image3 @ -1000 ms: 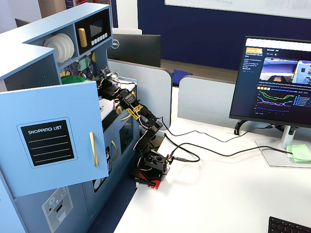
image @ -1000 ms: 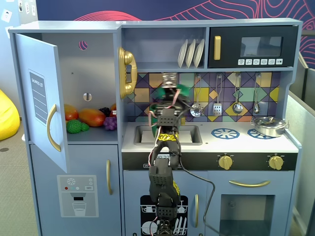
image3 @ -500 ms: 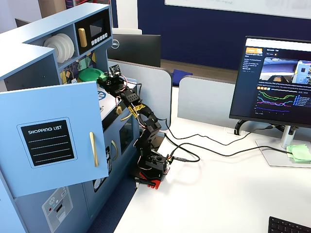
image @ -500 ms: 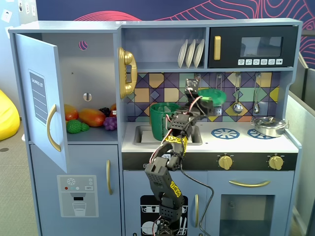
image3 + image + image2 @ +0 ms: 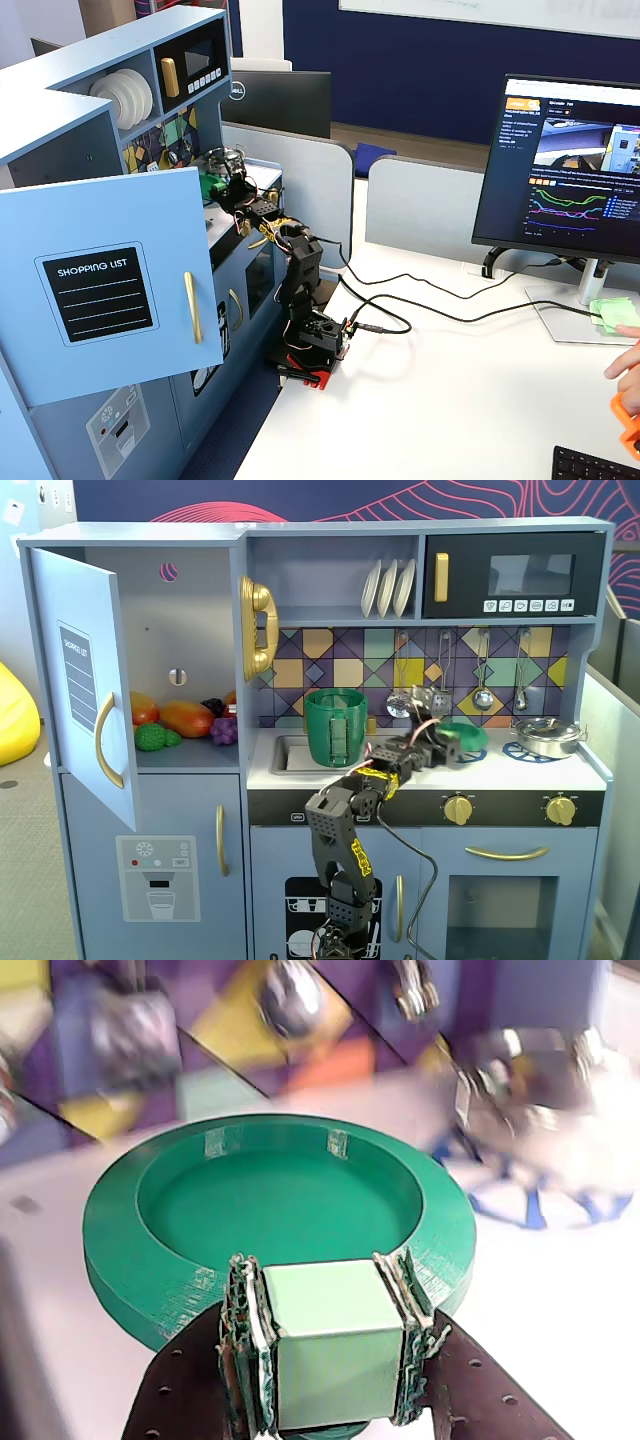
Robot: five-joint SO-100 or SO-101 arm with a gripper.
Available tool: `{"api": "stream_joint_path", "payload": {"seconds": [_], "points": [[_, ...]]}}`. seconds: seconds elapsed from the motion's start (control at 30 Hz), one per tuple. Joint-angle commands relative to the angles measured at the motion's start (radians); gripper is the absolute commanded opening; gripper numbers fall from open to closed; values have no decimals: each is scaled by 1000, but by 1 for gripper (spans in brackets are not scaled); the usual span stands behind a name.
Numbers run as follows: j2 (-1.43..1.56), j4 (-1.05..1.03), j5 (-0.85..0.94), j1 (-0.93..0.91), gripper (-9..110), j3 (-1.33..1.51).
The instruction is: Take off the lid from the green recipient and place it on the counter
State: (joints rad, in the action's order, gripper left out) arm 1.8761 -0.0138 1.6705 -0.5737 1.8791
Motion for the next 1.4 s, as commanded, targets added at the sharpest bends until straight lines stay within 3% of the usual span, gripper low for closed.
{"api": "stream_joint_path", "payload": {"seconds": [0.0, 0.17, 0.3, 0.43, 0.6, 0.7, 0.83, 0.93, 1.37], "points": [[-5, 84, 3, -20, 0, 12], [-20, 110, 0, -21, 1, 43], [-15, 120, -34, -23, 22, 61], [37, 98, -46, -17, 31, 58], [252, -109, -46, 3, 31, 2], [448, -377, -51, 31, 31, 3], [733, -815, 72, 97, 34, 124], [894, -1000, 64, 169, 31, 273], [1253, -1149, -94, 525, 20, 928]]}}
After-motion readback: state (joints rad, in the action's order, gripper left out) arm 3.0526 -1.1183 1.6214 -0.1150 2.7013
